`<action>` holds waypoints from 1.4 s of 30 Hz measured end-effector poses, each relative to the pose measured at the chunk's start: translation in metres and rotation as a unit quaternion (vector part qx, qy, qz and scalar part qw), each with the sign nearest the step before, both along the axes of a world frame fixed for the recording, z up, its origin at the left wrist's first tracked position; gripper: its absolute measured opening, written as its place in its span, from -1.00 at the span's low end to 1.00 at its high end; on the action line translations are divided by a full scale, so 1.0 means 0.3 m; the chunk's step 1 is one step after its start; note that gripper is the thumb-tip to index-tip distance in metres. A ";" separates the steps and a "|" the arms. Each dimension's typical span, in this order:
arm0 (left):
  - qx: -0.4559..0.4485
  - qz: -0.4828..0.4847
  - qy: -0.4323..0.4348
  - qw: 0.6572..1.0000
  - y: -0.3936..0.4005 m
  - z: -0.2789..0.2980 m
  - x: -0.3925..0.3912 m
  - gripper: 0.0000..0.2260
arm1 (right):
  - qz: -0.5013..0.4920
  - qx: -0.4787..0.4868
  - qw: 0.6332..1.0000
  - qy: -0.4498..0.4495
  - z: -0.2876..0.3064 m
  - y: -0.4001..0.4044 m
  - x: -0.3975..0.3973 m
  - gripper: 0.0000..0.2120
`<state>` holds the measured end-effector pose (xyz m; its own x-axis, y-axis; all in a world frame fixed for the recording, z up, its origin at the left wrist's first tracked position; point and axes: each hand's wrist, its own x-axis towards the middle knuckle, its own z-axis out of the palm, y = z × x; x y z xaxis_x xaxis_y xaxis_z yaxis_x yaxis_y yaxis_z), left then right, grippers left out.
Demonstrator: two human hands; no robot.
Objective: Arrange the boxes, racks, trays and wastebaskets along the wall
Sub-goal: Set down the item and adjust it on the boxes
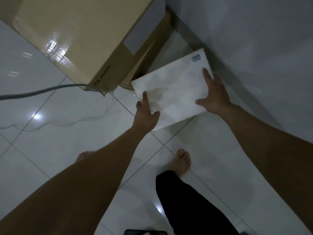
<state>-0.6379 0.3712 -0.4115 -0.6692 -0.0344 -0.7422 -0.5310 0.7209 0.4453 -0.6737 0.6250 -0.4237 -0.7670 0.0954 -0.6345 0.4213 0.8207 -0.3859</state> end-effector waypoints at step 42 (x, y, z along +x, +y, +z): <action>0.035 -0.583 0.043 0.811 -0.683 0.801 0.423 -0.52 | -0.616 -0.129 0.777 -0.023 0.800 -1.439 1.093 -0.38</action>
<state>-0.5109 0.1662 -0.1711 -0.2658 0.6986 -0.6643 0.5275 0.6822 0.5063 -0.3459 0.1934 -0.1837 -0.1706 0.6036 -0.7788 0.8436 -0.3189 -0.4320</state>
